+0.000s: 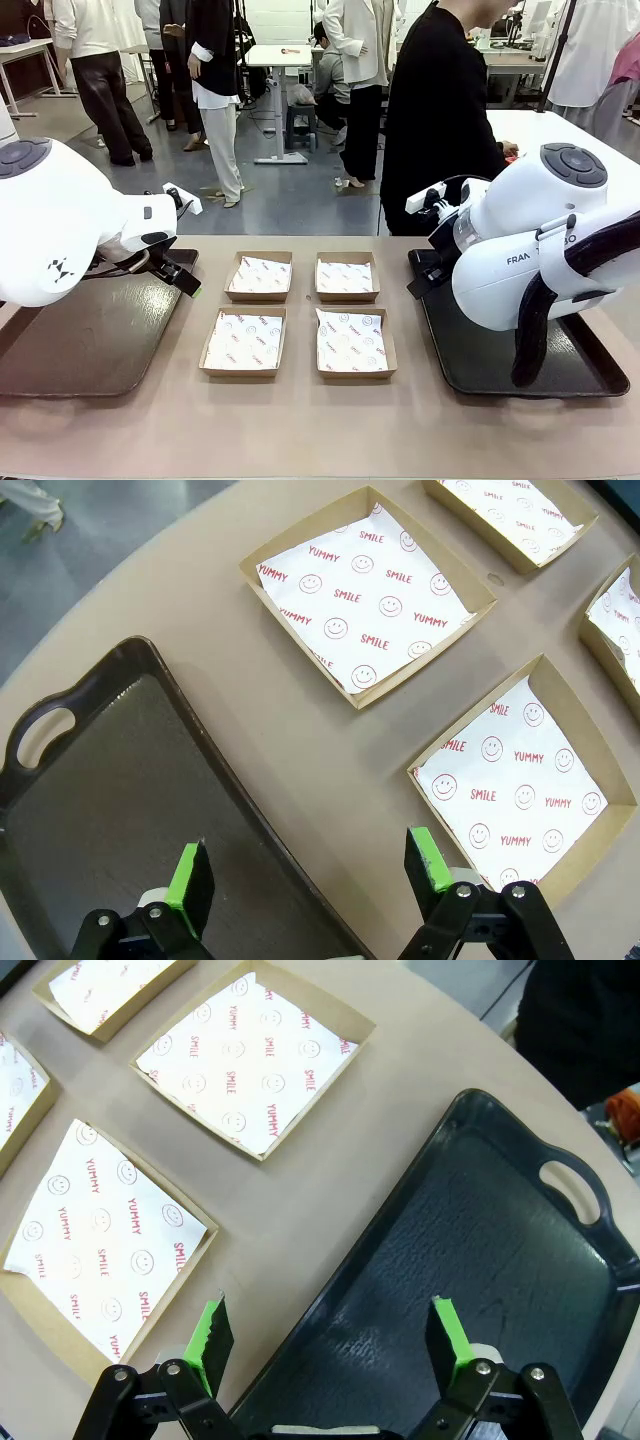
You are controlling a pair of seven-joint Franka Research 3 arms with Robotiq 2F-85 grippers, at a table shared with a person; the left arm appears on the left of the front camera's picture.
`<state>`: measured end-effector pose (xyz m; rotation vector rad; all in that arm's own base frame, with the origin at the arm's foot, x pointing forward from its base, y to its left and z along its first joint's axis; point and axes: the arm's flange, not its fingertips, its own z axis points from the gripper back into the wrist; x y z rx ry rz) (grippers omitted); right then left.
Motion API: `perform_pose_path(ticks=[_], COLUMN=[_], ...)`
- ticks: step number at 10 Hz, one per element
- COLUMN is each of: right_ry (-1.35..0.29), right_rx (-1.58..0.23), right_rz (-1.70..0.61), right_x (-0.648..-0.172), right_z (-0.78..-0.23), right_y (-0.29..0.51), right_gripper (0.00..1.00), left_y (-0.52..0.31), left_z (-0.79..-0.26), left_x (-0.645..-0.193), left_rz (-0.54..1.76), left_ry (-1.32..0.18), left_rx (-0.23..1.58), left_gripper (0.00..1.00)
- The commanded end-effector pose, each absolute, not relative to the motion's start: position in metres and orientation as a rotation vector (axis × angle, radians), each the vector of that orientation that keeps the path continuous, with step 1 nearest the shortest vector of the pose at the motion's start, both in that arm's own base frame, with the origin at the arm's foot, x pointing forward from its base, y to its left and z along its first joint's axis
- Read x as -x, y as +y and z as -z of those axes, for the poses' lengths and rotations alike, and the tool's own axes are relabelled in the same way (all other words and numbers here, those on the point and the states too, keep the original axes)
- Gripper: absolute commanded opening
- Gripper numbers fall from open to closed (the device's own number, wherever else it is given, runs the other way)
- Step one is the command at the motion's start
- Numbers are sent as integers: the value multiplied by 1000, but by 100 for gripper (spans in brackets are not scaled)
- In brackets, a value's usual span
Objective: Individually package the donuts and arrange them on the tray.
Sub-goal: Pick up one Paper togo box.
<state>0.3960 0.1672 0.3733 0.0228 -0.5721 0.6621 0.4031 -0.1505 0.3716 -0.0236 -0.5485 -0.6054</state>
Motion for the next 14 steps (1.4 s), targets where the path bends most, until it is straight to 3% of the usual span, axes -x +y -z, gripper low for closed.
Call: perform_pose_path(ticks=[1, 10, 14], right_ry=[-572, -553, -381], right_rx=[-23, 12, 46], right_rz=[-662, -689, -682], right_x=[-396, -385, -313], right_z=[-373, -377, -402], right_y=[167, 164, 120], right_gripper=[100, 100, 100], left_y=[-150, -150, -111], left_z=[-372, -372, -395], left_x=[-403, -403, -332], left_rz=[606, 605, 590], left_ry=[-549, -549, -438], left_rx=[23, 24, 76], left_gripper=[100, 100, 100])
